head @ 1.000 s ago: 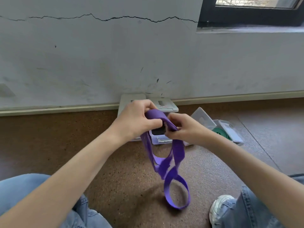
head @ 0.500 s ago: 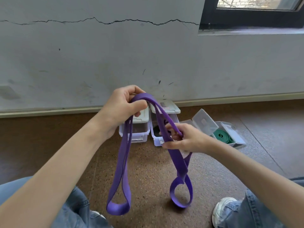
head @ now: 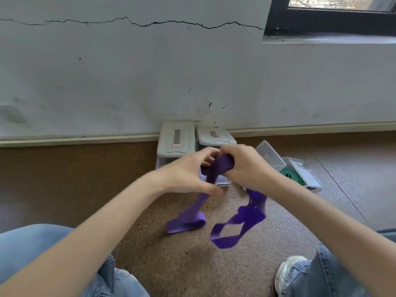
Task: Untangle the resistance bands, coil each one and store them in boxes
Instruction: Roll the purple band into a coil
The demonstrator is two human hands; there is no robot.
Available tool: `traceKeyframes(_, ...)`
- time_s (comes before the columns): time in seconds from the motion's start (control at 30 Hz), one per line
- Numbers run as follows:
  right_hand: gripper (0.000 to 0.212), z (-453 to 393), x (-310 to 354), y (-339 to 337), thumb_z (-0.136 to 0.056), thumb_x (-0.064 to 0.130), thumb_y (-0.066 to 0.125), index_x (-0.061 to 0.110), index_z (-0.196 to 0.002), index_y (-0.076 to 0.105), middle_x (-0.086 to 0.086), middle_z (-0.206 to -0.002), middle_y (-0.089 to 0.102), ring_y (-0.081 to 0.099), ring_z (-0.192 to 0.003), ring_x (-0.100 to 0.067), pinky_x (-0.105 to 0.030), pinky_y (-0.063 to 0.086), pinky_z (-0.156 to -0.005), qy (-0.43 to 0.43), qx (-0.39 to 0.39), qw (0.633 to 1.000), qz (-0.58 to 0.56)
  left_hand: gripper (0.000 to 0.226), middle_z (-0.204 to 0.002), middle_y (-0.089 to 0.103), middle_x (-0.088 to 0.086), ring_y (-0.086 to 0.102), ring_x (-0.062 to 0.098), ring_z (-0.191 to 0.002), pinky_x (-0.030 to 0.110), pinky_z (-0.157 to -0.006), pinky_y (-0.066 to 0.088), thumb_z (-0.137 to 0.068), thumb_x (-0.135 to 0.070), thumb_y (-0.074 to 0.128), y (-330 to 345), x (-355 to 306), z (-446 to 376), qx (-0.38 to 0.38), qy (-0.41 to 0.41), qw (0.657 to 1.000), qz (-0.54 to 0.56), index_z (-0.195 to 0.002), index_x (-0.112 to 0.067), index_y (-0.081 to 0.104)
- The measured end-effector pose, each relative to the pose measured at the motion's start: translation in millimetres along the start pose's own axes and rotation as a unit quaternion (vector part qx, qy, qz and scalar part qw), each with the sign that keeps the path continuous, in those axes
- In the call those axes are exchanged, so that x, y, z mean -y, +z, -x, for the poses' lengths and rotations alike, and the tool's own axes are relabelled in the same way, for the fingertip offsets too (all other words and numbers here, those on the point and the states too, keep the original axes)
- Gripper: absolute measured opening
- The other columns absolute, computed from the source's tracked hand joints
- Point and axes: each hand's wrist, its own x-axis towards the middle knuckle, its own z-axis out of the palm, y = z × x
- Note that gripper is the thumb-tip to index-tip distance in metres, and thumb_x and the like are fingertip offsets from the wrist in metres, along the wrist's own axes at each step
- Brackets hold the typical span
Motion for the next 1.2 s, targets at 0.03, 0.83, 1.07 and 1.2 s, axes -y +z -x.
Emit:
traceKeyframes(0.03,0.015,0,1,1,-0.078,0.003,0.064,0.011,-0.090,0.058,0.006,-0.077,0.053,0.047,-0.073,-0.011,-0.019,0.036,-0.060,-0.016,0.017,0.999,0.041,0.042,-0.095,0.058,-0.016,0.058,0.005,-0.093,0.003,-0.070,0.040,-0.074,-0.024,0.075,6,-3,-4,-0.029,0.010,0.999,-0.014,-0.110,-0.025,0.053)
traceKeyframes(0.83,0.011,4,-40,15,-0.087,0.010,0.059,0.013,-0.096,0.054,0.004,-0.081,0.057,0.049,-0.075,-0.010,-0.025,0.038,-0.065,0.010,0.025,0.999,0.030,0.015,-0.081,0.067,-0.003,0.060,0.008,-0.074,0.021,-0.073,0.047,-0.079,-0.016,0.071,-23,-10,7,-0.080,-0.004,0.986,0.143,-0.089,-0.020,0.060)
traceKeyframes(1.07,0.021,2,-25,12,-0.087,0.004,0.053,0.017,-0.100,0.044,-0.002,-0.090,0.062,0.059,-0.081,-0.017,-0.028,0.048,-0.068,0.025,0.062,0.997,0.036,0.048,-0.099,0.062,-0.006,0.060,0.012,-0.091,0.025,-0.084,0.049,-0.071,-0.036,0.078,-10,4,7,0.073,-0.102,0.992,0.002,-0.108,-0.025,0.050)
traceKeyframes(1.2,0.022,2,-20,13,-0.084,0.011,0.058,0.012,-0.104,0.049,-0.005,-0.093,0.062,0.057,-0.085,-0.021,-0.038,0.051,-0.073,-0.012,0.048,0.995,0.087,0.019,-0.076,0.056,-0.008,0.054,0.009,-0.070,0.013,-0.057,0.040,-0.075,-0.021,0.070,21,-2,-4,-0.046,-0.012,0.999,-0.020,-0.083,-0.026,0.054)
